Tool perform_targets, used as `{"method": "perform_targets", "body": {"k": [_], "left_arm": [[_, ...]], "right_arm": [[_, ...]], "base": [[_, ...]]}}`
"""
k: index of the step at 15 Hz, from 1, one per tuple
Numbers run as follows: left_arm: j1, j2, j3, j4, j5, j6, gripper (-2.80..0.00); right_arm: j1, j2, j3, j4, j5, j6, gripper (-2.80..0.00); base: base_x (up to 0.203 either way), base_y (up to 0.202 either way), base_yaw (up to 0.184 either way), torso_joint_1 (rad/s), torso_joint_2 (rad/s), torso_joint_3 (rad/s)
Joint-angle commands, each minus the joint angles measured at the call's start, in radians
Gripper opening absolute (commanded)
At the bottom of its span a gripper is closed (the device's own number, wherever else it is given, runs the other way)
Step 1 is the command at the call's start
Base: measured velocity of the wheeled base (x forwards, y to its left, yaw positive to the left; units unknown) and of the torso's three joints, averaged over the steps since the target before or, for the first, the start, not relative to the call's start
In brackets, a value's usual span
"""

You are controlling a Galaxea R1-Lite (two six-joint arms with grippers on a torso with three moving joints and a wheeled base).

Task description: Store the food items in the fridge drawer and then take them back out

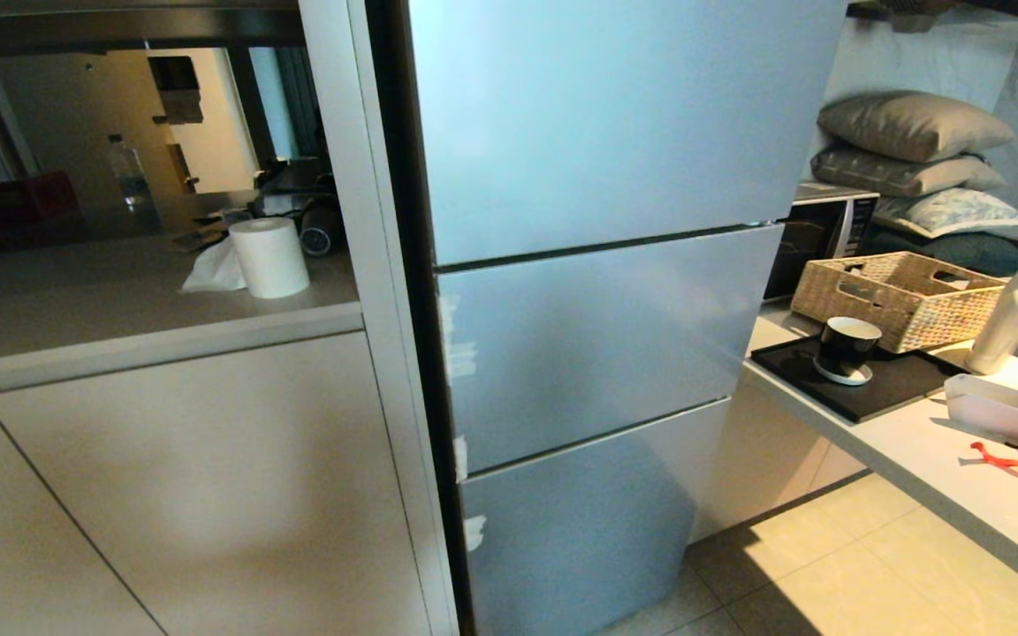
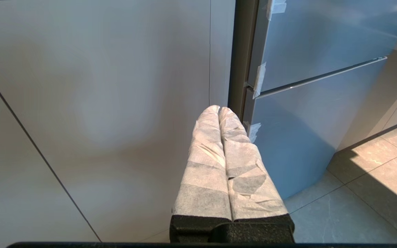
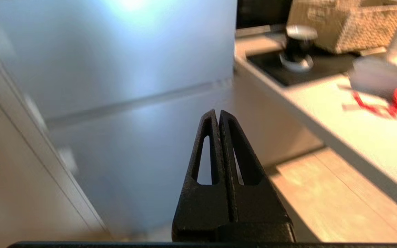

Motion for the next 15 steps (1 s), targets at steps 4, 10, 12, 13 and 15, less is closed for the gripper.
{"method": "perform_targets", "body": {"k": [4, 10, 12, 13, 15], "left_arm": [[0.0, 0.001, 0.002, -0.001, 0.0, 0.0, -2.8], [0.0, 0.001, 0.002, -0.001, 0.0, 0.0, -2.8], [0.0, 0.001, 0.002, -0.001, 0.0, 0.0, -2.8], [0.0, 0.001, 0.002, -0.001, 0.0, 0.0, -2.8], [0.0, 0.001, 0.002, -0.001, 0.0, 0.0, -2.8]], "right_arm": [[-0.019, -0.282, 0.045, 0.251, -0.011, -0.046, -2.8], [-0.019, -0.283, 0.046, 0.251, -0.014, -0.023, -2.8], [-0.019, -0.283, 0.046, 0.251, -0.009, -0.032, -2.8], [-0.019, -0.283, 0.046, 0.251, -0.008, -0.032, -2.8], [-0.019, -0.283, 0.046, 0.251, -0.009, -0.037, -2.8]], "base": [[0.0, 0.0, 0.0, 0.0, 0.0, 0.0], [0.0, 0.0, 0.0, 0.0, 0.0, 0.0], [0.0, 0.0, 0.0, 0.0, 0.0, 0.0], [0.0, 0.0, 0.0, 0.0, 0.0, 0.0], [0.0, 0.0, 0.0, 0.0, 0.0, 0.0]]}}
